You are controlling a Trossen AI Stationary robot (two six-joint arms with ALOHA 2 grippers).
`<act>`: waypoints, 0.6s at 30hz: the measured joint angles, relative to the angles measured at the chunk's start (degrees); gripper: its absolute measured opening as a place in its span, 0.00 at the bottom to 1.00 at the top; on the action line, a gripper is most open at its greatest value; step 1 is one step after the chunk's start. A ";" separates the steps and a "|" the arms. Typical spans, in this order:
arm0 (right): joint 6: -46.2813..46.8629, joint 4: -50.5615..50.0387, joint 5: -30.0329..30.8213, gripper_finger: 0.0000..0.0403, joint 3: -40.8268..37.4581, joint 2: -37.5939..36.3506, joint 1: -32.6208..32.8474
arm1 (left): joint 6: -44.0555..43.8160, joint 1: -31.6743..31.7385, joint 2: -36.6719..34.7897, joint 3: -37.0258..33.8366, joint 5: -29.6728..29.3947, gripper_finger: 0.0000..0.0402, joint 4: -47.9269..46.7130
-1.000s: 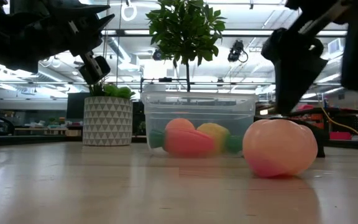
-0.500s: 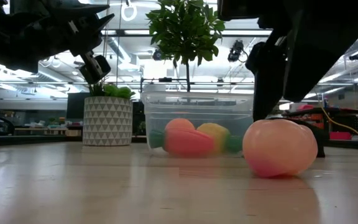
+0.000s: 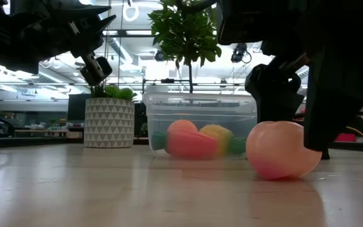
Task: Pick and placing Produce into tupperware
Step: Put the light orange peach into the transparent bin
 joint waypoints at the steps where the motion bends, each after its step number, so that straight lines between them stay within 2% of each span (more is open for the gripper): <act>1: -0.08 0.74 -0.14 0.99 0.00 0.35 0.02 | 0.00 -0.02 -0.01 0.00 0.00 0.13 0.02; 11: -0.04 1.13 -1.03 0.98 0.00 2.38 0.05 | -0.61 -0.02 -0.02 0.00 0.00 0.13 0.03; 18: -0.06 1.14 -0.65 0.87 0.00 1.96 0.05 | -0.59 0.00 -0.02 0.00 0.00 0.13 0.01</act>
